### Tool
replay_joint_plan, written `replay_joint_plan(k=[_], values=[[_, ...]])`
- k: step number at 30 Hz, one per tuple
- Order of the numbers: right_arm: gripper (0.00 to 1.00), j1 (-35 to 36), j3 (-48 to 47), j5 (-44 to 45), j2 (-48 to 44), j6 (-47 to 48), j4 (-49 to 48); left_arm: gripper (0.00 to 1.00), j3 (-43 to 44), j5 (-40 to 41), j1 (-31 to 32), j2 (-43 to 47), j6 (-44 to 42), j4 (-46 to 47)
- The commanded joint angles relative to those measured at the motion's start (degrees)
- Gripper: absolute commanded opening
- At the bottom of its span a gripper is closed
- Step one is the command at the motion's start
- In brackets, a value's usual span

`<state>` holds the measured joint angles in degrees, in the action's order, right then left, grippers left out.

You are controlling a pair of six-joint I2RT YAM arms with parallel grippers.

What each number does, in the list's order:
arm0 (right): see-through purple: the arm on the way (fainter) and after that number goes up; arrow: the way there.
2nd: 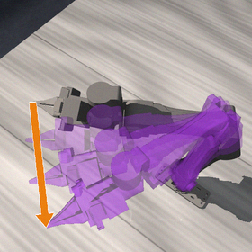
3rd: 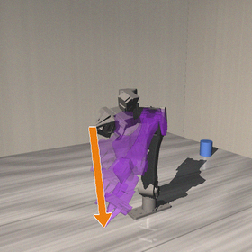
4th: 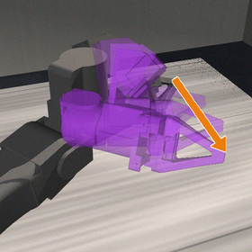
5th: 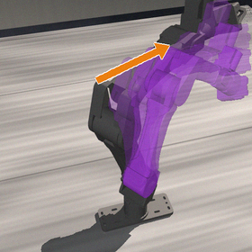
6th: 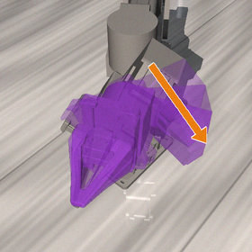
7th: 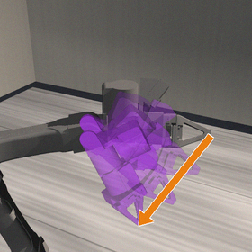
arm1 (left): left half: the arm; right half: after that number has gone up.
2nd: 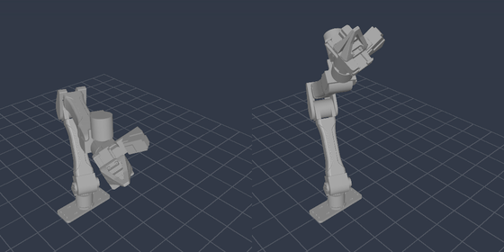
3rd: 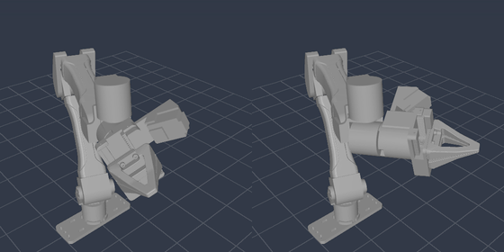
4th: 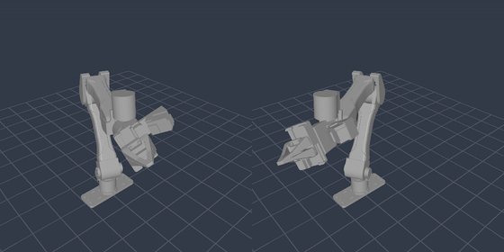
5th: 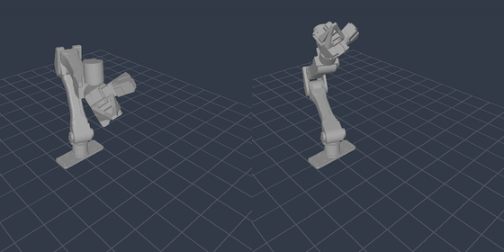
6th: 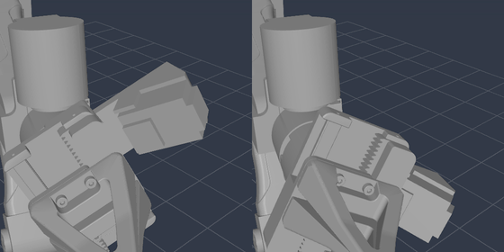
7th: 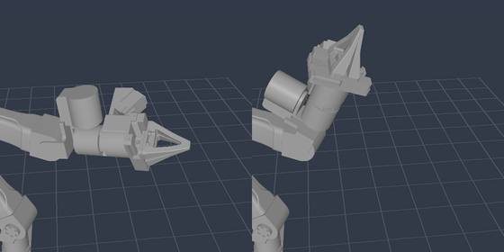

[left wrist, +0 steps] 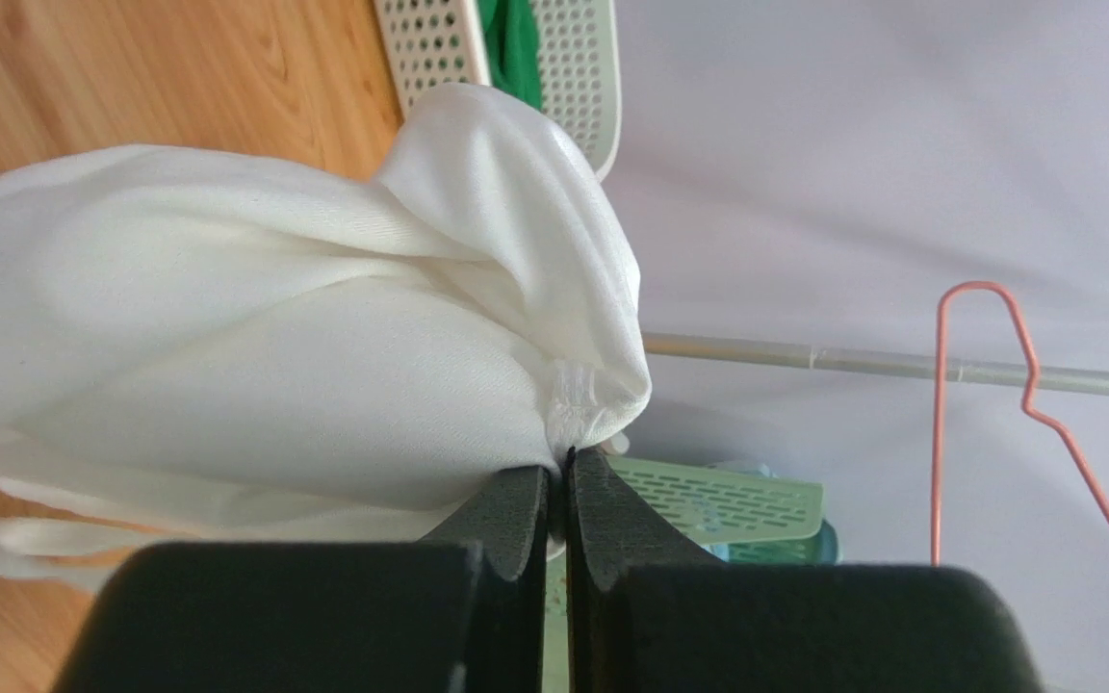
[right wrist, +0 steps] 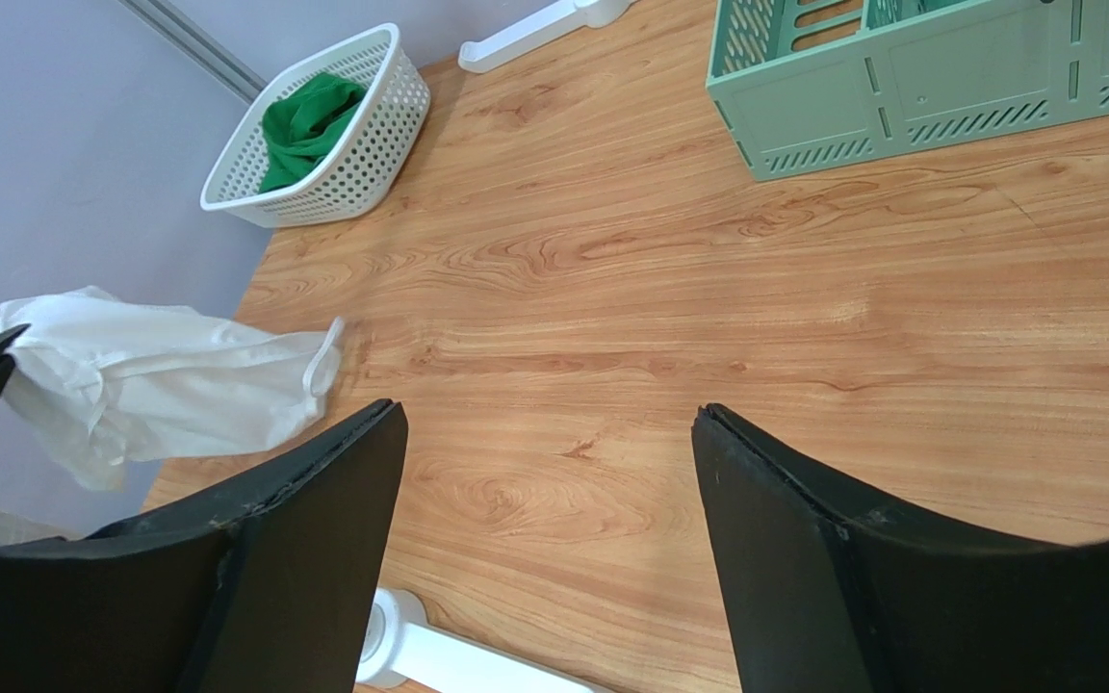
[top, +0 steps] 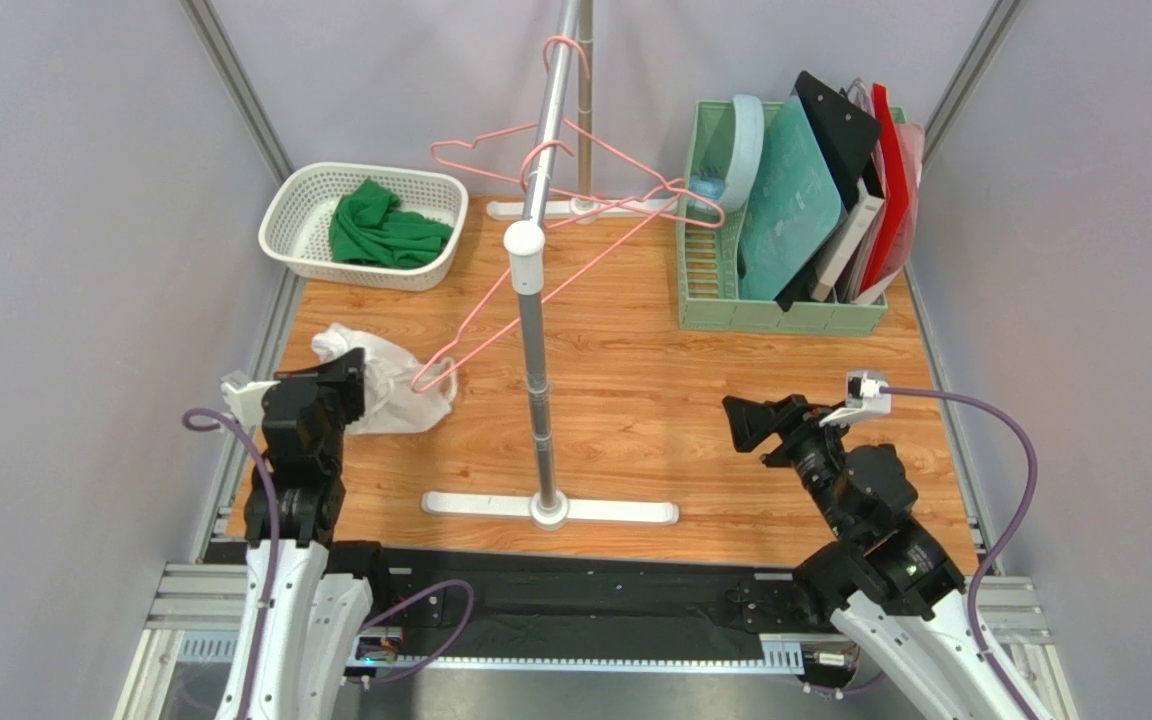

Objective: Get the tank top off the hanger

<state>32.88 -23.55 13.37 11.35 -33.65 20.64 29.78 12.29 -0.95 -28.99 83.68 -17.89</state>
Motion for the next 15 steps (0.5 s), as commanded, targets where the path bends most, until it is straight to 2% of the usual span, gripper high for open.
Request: replay_joint_plan(k=[1, 2, 3, 5, 7, 8, 9, 11, 15], values=[[0.78, 0.2, -0.6, 0.0, -1.5, -0.3, -0.5, 0.0, 9.9, 6.2, -0.8, -0.4, -17.5, -8.6], [0.78, 0.2, -0.9, 0.0, -1.7, -0.2, -0.3, 0.0, 11.8, 4.1, -0.9, -4.5, -21.7, -5.2], [0.78, 0.2, -0.9, 0.0, -1.9, 0.0, 0.3, 0.0, 17.2, 3.1, -0.9, -7.3, -28.2, -5.4], [0.78, 0.2, -1.1, 0.2, -2.7, 0.5, 0.6, 0.0, 23.7, -1.8, -1.0, -17.0, -35.0, -5.8], [0.78, 0.2, -1.4, 0.6, -2.9, 0.9, 1.1, 0.0, 34.6, -5.6, -1.1, -23.7, -43.8, -6.7], [0.78, 0.2, -1.6, 0.6, -2.9, 1.0, 1.2, 0.0, 37.9, -9.5, -1.1, -29.8, -46.0, -6.7], [0.78, 0.2, -1.5, 0.6, -3.0, 1.0, 1.3, 0.0, 45.1, -11.3, -1.2, -32.9, -47.8, -7.3], [0.78, 0.1, -1.7, 0.5, -3.0, 1.1, 1.5, 0.0, 52.5, -13.2, -1.2, -40.4, -51.6, -9.6], [0.78, 0.2, -2.1, 0.3, -2.8, 1.5, 1.5, 0.0, 69.3, -12.5, -1.2, -50.0, -55.8, -10.7]])
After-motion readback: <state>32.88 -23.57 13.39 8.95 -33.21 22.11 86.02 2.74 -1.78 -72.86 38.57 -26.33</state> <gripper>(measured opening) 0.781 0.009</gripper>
